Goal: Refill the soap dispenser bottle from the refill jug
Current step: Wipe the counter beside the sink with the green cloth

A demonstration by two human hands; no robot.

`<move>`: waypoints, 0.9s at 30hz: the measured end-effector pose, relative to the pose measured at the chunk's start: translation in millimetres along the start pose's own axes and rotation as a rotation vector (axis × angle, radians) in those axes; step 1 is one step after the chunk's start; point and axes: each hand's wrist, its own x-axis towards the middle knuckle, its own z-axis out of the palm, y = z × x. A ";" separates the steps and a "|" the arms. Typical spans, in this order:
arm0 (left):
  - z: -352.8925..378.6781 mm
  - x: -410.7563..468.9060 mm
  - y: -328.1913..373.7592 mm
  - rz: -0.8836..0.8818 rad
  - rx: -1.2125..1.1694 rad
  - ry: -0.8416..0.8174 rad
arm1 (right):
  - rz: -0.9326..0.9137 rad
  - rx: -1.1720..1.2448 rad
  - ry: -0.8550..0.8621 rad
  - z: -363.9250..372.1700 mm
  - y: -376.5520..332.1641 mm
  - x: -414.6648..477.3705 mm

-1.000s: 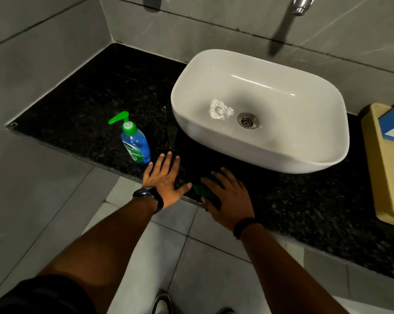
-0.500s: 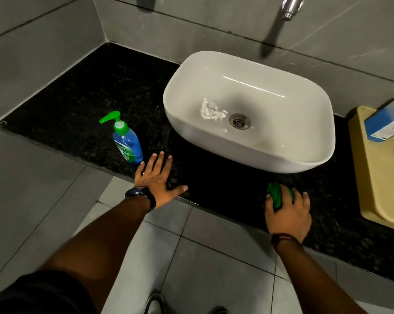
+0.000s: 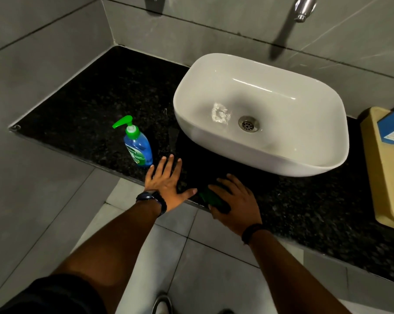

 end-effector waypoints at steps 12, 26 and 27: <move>-15.5 -4.2 13.1 0.056 -0.041 0.019 | 0.299 0.140 0.183 -52.0 76.8 -59.6; -28.6 19.0 298.2 0.662 -0.417 -0.123 | 0.652 0.243 0.750 -198.1 193.0 -73.3; -28.7 27.3 318.7 0.662 -0.421 -0.154 | 0.677 0.245 0.742 -209.1 212.0 -73.4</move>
